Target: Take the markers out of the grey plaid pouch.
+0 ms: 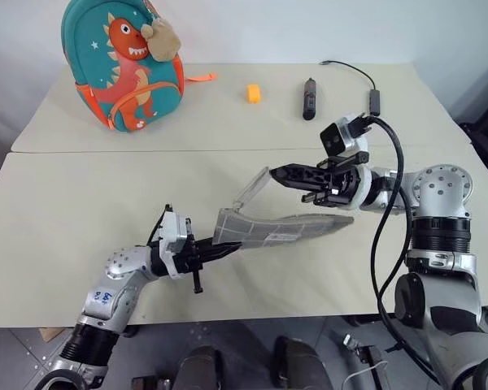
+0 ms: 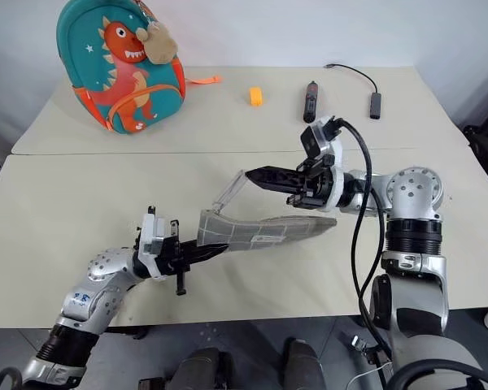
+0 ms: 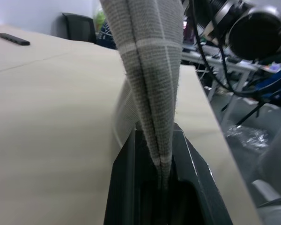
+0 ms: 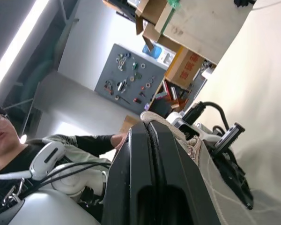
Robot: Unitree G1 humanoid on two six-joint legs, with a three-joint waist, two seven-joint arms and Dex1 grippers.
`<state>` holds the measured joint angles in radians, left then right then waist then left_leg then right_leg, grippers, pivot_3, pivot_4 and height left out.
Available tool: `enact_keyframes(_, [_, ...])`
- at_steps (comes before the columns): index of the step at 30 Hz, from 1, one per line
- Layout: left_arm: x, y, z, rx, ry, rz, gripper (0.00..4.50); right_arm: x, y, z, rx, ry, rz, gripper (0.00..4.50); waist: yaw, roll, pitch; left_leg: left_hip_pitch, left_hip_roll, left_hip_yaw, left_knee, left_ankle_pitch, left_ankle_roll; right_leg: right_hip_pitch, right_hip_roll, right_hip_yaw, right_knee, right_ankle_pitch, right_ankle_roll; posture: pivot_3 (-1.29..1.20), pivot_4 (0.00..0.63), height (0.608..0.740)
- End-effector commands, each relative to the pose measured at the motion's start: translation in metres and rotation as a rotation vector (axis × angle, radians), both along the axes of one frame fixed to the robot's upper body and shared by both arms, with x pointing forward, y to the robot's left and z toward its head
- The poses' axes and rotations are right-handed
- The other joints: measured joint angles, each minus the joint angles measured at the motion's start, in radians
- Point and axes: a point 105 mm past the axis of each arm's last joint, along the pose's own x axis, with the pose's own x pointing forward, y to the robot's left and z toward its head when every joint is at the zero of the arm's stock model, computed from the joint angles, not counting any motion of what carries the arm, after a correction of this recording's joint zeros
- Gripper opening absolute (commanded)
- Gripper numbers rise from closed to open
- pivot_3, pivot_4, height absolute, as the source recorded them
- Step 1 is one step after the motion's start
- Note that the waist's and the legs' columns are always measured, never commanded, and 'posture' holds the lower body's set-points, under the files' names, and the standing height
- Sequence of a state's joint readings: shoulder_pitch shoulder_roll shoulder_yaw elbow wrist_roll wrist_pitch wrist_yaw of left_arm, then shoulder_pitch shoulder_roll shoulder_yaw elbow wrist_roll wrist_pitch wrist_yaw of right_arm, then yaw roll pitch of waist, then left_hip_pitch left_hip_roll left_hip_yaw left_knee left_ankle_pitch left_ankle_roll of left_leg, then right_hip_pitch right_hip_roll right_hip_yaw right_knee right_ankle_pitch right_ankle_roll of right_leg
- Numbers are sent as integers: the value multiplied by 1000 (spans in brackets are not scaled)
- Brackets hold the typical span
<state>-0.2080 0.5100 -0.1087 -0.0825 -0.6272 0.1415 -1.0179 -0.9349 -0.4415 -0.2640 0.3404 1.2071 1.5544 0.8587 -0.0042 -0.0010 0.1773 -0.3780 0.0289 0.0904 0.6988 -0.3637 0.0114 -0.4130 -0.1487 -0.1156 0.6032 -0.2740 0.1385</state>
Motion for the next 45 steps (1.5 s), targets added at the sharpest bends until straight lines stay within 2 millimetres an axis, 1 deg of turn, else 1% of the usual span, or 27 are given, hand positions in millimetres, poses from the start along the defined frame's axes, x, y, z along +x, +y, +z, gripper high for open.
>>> enact_keyframes(1, [-9, 15, -16, 16, 114, -1, 0, -5, -29, 43, 163, -138, -57, 20, 0, 0, 0, 0, 0, 0, 0, 0, 0, 0, 0, 0, 0, 0, 0, 0, 150, 740])
enact_keyframes(10, [0, 20, -13, 15, 79, 54, 0, -3, -44, 35, 138, -130, -147, 20, 2, 0, 0, 0, 0, 0, 0, 0, 0, 0, 0, 1, 0, 0, 0, 0, 150, 740])
enact_keyframes(15, [5, 23, -8, -13, 71, 79, 0, -4, -52, 36, 154, -135, -187, 20, 1, 0, 0, 0, 0, 1, -1, 0, 0, 0, 0, 1, 0, 0, 0, 0, 150, 740])
enact_keyframes(17, [6, 25, -9, 8, 50, 89, 0, -4, -57, 34, 150, -136, -213, 20, 1, 0, 0, 1, 0, 1, -1, 0, 0, 0, 0, 2, 0, 0, 0, 0, 150, 740])
enact_keyframes(18, [5, 25, -10, 28, 33, 87, 0, -4, -59, 32, 142, -139, -227, 20, 1, 0, 0, 1, 0, 2, -1, 0, 0, 0, 0, 2, 1, 0, 0, 0, 150, 740])
enact_keyframes(20, [10, 24, -10, 94, -63, 109, 0, -2, -56, 25, 86, -144, -252, 20, 1, 0, 0, 1, 0, 2, -1, 0, 0, 0, 0, 3, 1, 0, 0, 0, 150, 740])
enact_keyframes(22, [16, 24, -9, 159, -202, 148, 0, 0, -54, 17, 41, -116, -258, 20, 2, 0, 0, 1, 0, 2, -1, 0, 0, 0, 0, 3, 1, 0, 0, 0, 150, 740])
enact_keyframes(23, [19, 22, -6, 163, -245, 159, 0, 1, -53, 14, 19, -102, -259, 20, 3, 0, 0, 2, 0, 2, -1, 0, 0, 0, 0, 3, 1, 0, 0, 0, 150, 740])
enact_keyframes(26, [29, 16, 11, 156, -406, 209, 0, 3, -53, 13, -7, -78, -256, 609, 5, 0, 0, 1, 0, 3, 0, 0, 0, 0, 0, 3, 1, 0, 0, 0, 150, 740])
enact_keyframes(28, [33, 11, 18, 186, -523, 220, 0, -5, -53, 14, -38, -100, -220, 1218, 6, 0, 0, 1, 0, 2, 0, 0, 0, 0, 0, 3, 1, 0, 0, 0, 150, 740])
enact_keyframes(30, [34, 6, 21, 191, -578, 218, 0, -6, -53, 15, -66, -113, -220, 1899, 4, 0, 0, 1, 0, 2, -1, 0, 0, 0, 0, 3, 0, 0, 0, 0, 150, 740])
enact_keyframes(32, [35, 0, 25, 232, -696, 223, 0, -5, -54, 15, -109, -126, -226, 2615, 4, 0, 0, 1, 0, 2, -1, 0, 0, 0, 0, 3, 0, 0, 0, 0, 150, 740])
enact_keyframes(35, [42, -8, 42, 271, -932, 288, 0, -5, -56, 22, -164, -156, -209, 3635, 4, 0, 0, 1, 0, 3, -1, 0, 0, 0, 0, 3, 0, 0, 0, 0, 150, 740])
enact_keyframes(37, [46, -10, 50, 254, -999, 331, 0, -1, -56, 26, -185, -184, -219, 4335, 4, 0, 0, 1, 0, 2, 0, 0, 0, 0, 0, 3, 0, 0, 0, 0, 150, 740])
enact_keyframes(38, [47, -12, 53, 243, -1015, 342, 0, 2, -56, 26, -199, -193, -226, 4449, 4, 0, 0, 1, 0, 2, 0, 0, 0, 0, 0, 3, 0, 0, 0, 0, 150, 740])
enact_keyframes(42, [48, -19, 59, 213, -1080, 373, 0, 9, -49, 23, -256, -227, -217, 4449, 4, 0, 0, 1, 0, 2, 0, 0, 0, 0, 0, 2, 0, 0, 0, 0, 150, 740])
enact_keyframes(44, [47, -24, 61, 193, -1099, 388, 0, 16, -39, 18, -292, -218, -210, 4449, 3, 0, 0, 1, 0, 2, 0, 0, 0, 0, 0, 2, 0, 0, 0, 0, 150, 740])
enact_keyframes(45, [46, -27, 57, 195, -1099, 379, 0, 14, -31, 15, -302, -220, -177, 4449, 2, 0, 0, 1, 0, 2, 0, 0, 0, 0, 0, 2, 0, 0, 0, 0, 150, 740])
